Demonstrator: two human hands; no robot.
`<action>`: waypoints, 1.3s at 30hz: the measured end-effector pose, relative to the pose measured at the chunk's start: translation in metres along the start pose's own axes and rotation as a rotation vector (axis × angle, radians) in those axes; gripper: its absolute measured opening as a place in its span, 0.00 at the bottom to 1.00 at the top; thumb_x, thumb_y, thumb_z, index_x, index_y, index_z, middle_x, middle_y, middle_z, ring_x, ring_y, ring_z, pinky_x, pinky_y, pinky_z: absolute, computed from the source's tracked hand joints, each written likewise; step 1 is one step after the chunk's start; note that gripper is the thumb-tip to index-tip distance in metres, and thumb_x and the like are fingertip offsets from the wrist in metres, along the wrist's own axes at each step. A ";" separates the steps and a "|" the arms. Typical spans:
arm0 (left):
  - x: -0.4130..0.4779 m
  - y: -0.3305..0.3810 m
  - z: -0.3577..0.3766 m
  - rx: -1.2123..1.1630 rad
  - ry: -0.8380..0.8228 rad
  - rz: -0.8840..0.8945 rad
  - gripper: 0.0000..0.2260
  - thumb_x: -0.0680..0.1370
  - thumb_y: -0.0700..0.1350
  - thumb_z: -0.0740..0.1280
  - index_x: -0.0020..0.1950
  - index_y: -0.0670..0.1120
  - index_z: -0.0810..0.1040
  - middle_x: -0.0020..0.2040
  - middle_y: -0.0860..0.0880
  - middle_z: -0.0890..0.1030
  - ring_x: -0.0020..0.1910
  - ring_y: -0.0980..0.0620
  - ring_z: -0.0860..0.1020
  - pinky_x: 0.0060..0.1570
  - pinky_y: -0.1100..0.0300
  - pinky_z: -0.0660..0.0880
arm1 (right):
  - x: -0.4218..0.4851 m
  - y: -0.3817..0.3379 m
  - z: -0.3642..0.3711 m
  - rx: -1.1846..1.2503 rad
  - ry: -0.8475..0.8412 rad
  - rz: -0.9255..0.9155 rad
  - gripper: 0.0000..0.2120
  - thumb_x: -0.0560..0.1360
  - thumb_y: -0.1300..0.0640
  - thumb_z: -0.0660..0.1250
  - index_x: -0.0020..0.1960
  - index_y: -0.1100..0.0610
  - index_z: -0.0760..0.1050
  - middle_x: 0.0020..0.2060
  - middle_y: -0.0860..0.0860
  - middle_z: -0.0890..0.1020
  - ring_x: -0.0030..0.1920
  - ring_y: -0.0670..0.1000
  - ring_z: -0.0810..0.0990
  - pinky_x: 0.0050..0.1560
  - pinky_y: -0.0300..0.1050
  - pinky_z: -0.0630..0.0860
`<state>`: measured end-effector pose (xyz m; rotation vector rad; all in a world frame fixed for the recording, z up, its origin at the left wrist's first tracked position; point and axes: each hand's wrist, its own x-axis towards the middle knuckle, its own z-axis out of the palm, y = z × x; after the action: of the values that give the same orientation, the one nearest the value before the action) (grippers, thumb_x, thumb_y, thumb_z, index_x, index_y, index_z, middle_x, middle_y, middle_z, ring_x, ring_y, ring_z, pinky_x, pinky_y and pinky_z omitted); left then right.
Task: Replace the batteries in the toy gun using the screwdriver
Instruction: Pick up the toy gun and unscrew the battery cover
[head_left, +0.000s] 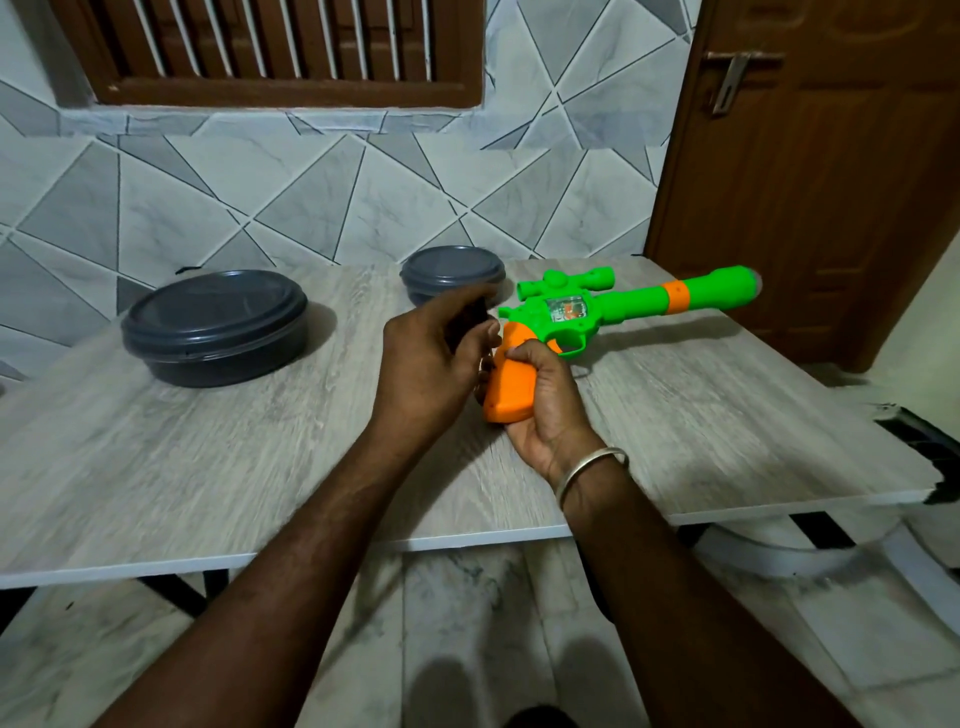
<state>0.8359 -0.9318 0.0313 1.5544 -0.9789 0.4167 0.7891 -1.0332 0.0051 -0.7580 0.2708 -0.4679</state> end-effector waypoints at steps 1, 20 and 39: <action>0.001 -0.001 0.000 0.011 0.011 -0.004 0.15 0.76 0.40 0.71 0.63 0.48 0.82 0.47 0.51 0.85 0.46 0.52 0.85 0.49 0.46 0.82 | 0.000 0.000 0.000 0.000 0.003 0.001 0.08 0.76 0.62 0.58 0.52 0.60 0.74 0.38 0.56 0.77 0.33 0.52 0.77 0.33 0.41 0.74; 0.002 0.007 -0.006 0.172 0.019 0.074 0.15 0.76 0.44 0.74 0.63 0.46 0.82 0.44 0.55 0.82 0.42 0.57 0.81 0.46 0.60 0.79 | 0.004 0.004 -0.004 0.044 0.040 -0.027 0.21 0.75 0.62 0.61 0.68 0.63 0.70 0.42 0.59 0.76 0.37 0.53 0.77 0.34 0.42 0.76; 0.002 0.002 -0.004 0.128 0.018 0.003 0.14 0.76 0.42 0.73 0.61 0.48 0.81 0.44 0.51 0.84 0.44 0.53 0.84 0.48 0.50 0.82 | -0.001 -0.001 -0.003 0.006 0.015 -0.018 0.06 0.76 0.63 0.59 0.52 0.60 0.72 0.36 0.57 0.76 0.32 0.53 0.76 0.32 0.42 0.74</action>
<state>0.8363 -0.9290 0.0350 1.6616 -0.9564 0.5036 0.7863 -1.0350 0.0035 -0.7515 0.2765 -0.4915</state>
